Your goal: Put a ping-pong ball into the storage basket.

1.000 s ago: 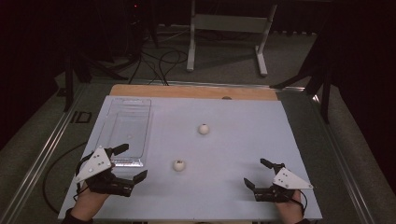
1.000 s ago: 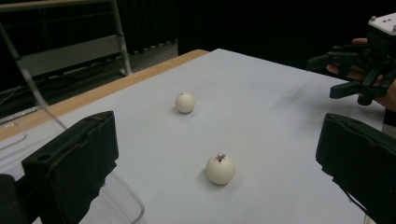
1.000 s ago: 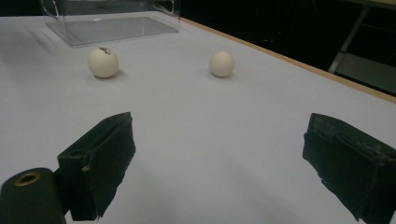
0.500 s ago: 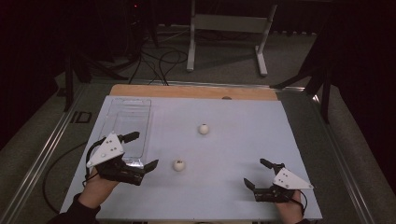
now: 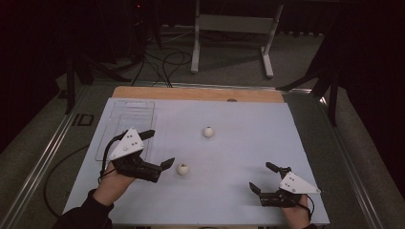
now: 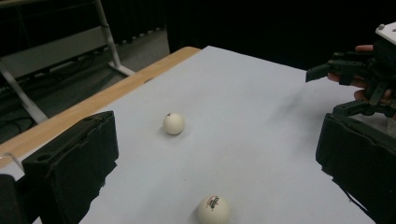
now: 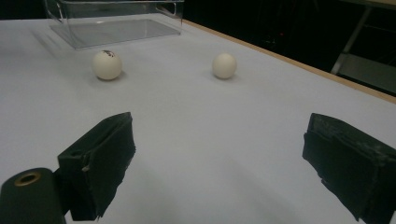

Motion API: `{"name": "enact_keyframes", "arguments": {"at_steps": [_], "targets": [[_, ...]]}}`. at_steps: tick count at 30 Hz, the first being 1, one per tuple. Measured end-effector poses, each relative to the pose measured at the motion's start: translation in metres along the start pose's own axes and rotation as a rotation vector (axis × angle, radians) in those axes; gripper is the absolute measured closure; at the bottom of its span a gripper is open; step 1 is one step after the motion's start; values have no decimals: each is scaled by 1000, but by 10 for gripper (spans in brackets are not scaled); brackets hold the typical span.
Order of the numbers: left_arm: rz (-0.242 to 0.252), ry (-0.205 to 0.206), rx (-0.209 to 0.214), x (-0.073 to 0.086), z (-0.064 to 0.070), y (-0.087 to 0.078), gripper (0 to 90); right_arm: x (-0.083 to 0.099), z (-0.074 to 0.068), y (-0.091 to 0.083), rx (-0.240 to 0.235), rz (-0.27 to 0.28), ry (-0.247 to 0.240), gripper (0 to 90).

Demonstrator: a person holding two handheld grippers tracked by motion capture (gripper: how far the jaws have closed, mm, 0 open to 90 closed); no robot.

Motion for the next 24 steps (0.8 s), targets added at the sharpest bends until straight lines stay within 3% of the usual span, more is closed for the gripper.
{"name": "enact_keyframes", "arguments": {"at_steps": [11,13,18,24], "targets": [[-46,-21,-19,-5,4,19,1,0,1,0,-4,3,1,89],[-55,-20,-1,-6,7,24,0,0,1,0,-6,2,5,89],[-79,-20,-11,-9,9,33,1,0,1,0,-10,3,8,89],[-125,-23,13,-8,12,47,1,1,1,0,-13,0,6,89]]}}
Point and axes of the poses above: each handheld gripper's, and its own axes: y roughly forward along the jaws, x roughly out of its underside, z roughly to its right, the point moved 5 cm from there along y, roughly forward along the jaws, and after that the axes turned 15 degrees about -z, right-handed, at the moved point
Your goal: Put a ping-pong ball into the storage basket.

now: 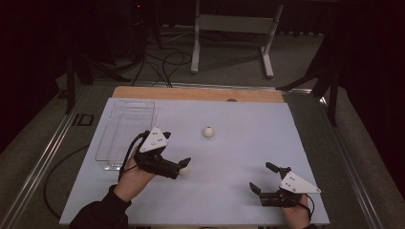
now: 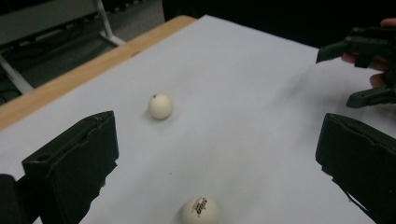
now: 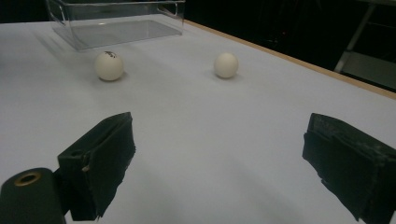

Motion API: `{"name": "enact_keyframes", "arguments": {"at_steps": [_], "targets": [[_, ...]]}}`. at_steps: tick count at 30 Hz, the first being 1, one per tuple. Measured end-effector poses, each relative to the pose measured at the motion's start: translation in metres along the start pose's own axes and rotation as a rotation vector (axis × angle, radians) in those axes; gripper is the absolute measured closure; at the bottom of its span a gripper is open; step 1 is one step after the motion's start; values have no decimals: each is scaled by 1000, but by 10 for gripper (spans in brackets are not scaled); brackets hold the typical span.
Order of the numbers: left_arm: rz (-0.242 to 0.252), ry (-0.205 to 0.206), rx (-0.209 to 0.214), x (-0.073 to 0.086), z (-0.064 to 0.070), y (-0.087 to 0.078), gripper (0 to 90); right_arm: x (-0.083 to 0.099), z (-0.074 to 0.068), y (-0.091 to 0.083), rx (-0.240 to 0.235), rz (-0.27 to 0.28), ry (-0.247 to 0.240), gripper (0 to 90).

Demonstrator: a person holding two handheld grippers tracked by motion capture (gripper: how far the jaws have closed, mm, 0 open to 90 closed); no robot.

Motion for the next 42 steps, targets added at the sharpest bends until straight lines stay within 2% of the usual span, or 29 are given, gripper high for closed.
{"name": "enact_keyframes", "arguments": {"at_steps": [6,12,13,14,15,16,17,19,20,21,23,24,31,34,35,39,41,42], "targets": [[-76,-17,10,6,1,18,1,0,0,0,-1,3,-1,89],[-127,-27,16,14,1,33,1,0,0,0,-3,-1,4,89],[-158,-38,32,17,1,40,1,0,0,0,-2,-1,4,89],[-158,-38,32,17,1,40,0,0,0,0,-2,1,0,89],[-194,-53,23,21,0,46,0,0,0,0,-3,0,0,89],[-219,-60,44,23,0,49,0,0,0,0,-4,0,1,89],[-219,-60,44,23,0,49,0,0,-1,0,-6,1,1,89],[-256,-73,44,27,-1,56,0,0,-1,0,-6,0,1,89],[-293,-72,42,29,0,62,0,0,-1,0,-8,2,1,89],[-293,-72,42,29,0,62,1,0,-1,0,-8,2,1,89],[-331,-80,49,32,0,68,1,0,0,0,-8,2,1,89],[-331,-80,49,32,0,68,1,0,0,0,-8,2,1,89],[-428,-119,63,38,-3,80,1,1,-1,0,-8,-1,2,89],[-448,-130,69,39,-3,83,2,0,-1,1,-9,-2,2,89],[-477,-139,51,40,-4,85,3,0,-1,1,-9,-2,2,89],[-513,-145,44,41,-7,89,16,1,-1,1,-10,-3,1,89],[-513,-145,44,41,-7,89,16,1,-1,1,-9,-4,0,89],[-532,-150,45,42,-8,91,38,1,-1,1,-11,-5,0,89]]}}
Point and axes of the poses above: each handheld gripper's, and its own axes: y roughly forward along the jaws, x roughly out of its underside, z roughly to its right, the point moved 5 cm from there along y, roughly forward along the jaws, and after that the axes turned 15 degrees about -z, right-handed, at the moved point
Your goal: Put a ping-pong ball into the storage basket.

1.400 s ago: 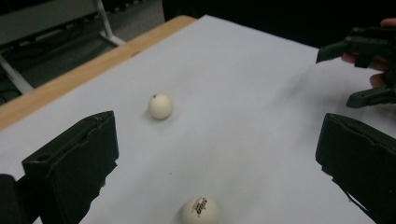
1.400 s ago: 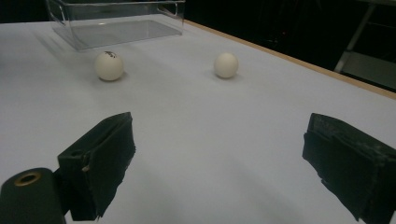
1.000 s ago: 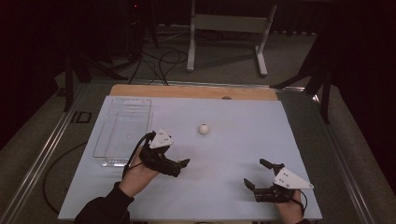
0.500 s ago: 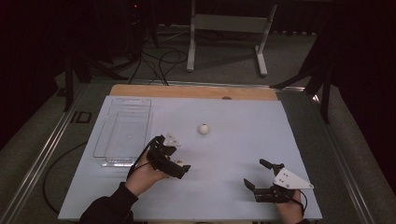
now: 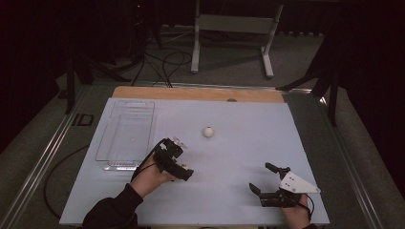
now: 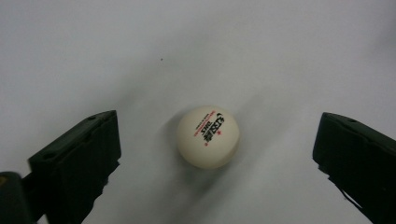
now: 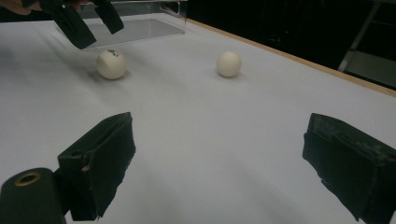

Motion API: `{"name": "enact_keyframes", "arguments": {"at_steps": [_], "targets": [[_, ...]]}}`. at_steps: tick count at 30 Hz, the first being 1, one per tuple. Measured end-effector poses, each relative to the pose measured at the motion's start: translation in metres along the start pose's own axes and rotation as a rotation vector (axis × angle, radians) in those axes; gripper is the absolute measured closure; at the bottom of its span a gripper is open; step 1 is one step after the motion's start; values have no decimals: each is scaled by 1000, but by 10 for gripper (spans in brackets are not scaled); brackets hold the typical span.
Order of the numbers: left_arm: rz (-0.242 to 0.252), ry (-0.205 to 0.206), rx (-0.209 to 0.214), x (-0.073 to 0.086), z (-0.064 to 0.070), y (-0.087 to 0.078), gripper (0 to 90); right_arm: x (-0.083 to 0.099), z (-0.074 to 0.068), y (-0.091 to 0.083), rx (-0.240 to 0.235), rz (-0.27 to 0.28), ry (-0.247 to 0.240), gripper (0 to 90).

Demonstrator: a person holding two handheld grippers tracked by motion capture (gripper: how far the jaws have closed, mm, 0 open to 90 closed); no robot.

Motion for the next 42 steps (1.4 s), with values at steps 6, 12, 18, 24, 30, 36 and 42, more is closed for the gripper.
{"name": "enact_keyframes", "arguments": {"at_steps": [6,12,18,24,30,36,42], "targets": [[-31,-5,7,-2,-3,5,117,0,0,0,1,-1,-1,90],[-56,-5,22,-3,-4,9,213,0,0,-1,7,-1,1,89],[-83,-2,27,-3,-5,15,317,0,0,0,2,-2,-1,89],[-87,11,33,-3,-5,16,396,0,0,0,4,-1,0,90],[-104,18,24,-3,-6,19,443,0,0,0,3,-3,-1,89],[-125,36,5,-3,-4,23,492,0,0,0,3,-3,1,89],[-145,57,-9,-3,-2,24,512,0,0,0,3,-3,-2,89]]}}
Point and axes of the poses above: each handheld gripper's, and its own axes: y roughly forward along the jaws, x roughly out of its underside, z roughly to its right, the point moved 5 cm from there along y, roughly forward along the jaws, and after that the axes turned 15 degrees about -z, right-handed, at the moved point
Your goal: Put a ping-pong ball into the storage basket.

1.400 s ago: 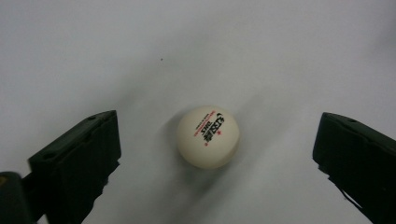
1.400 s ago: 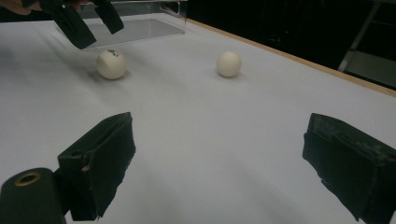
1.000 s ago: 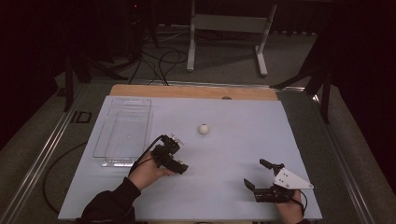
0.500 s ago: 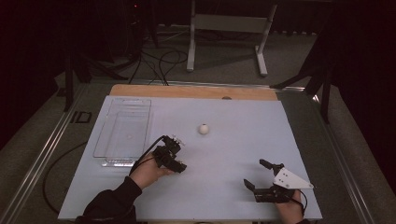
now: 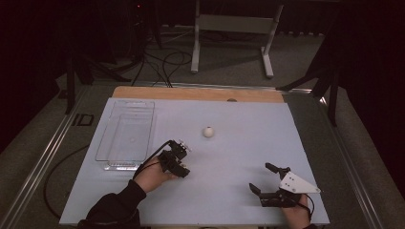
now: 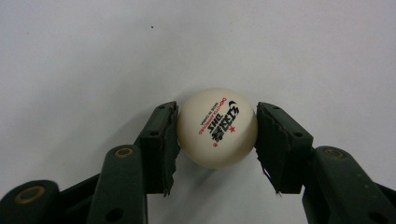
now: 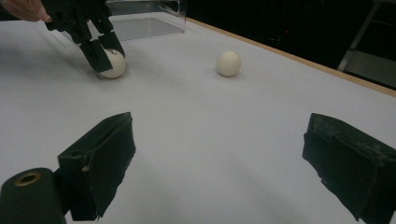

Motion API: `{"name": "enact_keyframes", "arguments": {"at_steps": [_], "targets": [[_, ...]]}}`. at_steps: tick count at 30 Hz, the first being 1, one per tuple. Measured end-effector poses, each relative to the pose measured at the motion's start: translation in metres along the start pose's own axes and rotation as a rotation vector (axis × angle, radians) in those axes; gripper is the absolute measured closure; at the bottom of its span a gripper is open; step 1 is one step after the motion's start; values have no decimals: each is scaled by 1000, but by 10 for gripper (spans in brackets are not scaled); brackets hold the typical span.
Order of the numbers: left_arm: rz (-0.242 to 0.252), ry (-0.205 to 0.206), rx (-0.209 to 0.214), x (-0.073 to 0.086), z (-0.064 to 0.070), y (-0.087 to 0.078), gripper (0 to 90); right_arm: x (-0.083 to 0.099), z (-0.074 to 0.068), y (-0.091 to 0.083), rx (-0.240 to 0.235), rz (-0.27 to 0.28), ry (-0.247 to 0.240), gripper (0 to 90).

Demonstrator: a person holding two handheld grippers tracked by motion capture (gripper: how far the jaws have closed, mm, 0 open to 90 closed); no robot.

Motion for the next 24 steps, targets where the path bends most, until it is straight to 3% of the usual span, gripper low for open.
{"name": "enact_keyframes", "arguments": {"at_steps": [8,12,24], "targets": [[-16,45,-8,0,5,-2,515,0,0,0,1,0,-2,89],[-26,73,8,-1,8,-6,516,0,0,0,1,0,0,90],[-40,101,30,-2,9,-23,516,0,0,0,-1,2,0,89]]}}
Point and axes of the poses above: each handheld gripper's, and its own axes: y roughly forward along the jaws, x roughly out of its underside, z roughly to its right, the point moved 5 cm from there along y, roughly forward along the jaws, and after that the axes turned 15 degrees about -z, right-handed, at the moved point
